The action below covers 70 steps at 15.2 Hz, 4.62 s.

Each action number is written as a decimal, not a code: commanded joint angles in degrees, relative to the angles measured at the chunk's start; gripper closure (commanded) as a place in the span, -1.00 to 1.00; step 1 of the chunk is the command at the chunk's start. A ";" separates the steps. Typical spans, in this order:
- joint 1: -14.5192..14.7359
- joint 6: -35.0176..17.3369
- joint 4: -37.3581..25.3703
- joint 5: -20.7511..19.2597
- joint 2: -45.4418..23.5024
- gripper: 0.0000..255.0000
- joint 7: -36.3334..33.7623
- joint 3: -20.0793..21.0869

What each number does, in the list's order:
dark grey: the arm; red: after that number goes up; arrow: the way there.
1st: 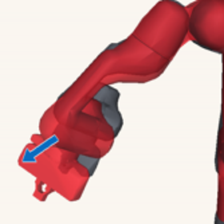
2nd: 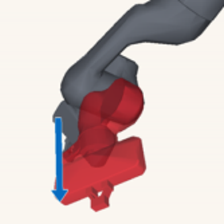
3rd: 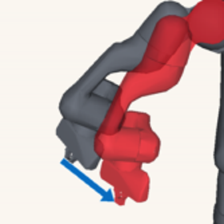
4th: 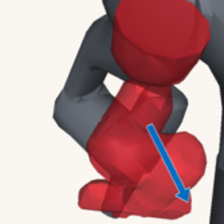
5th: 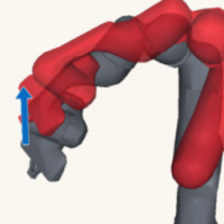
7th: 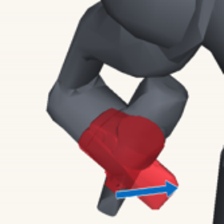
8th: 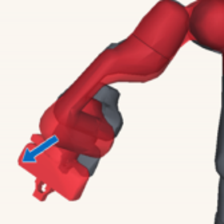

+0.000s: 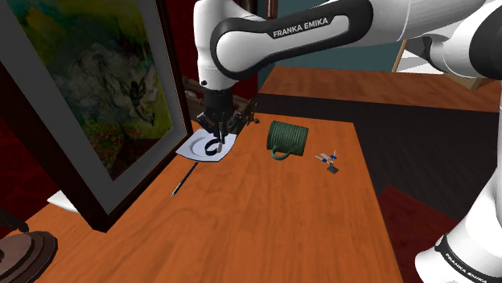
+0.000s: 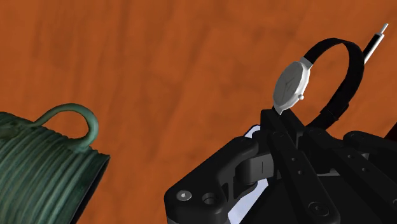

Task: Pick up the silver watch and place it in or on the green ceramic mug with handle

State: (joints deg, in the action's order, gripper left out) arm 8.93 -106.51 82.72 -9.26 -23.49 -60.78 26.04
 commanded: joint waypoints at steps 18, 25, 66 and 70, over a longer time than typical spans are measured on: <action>-9.08 3.97 7.20 6.16 12.25 1.00 10.90 -1.60; -15.36 2.82 15.49 9.97 19.86 1.00 21.21 -5.32; -20.41 -2.15 25.08 11.94 24.37 -1.00 31.55 -10.00; -20.41 -2.15 25.08 11.94 24.37 -1.00 31.55 -10.00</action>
State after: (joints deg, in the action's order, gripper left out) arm -11.48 -108.78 107.81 2.65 0.79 -29.25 16.04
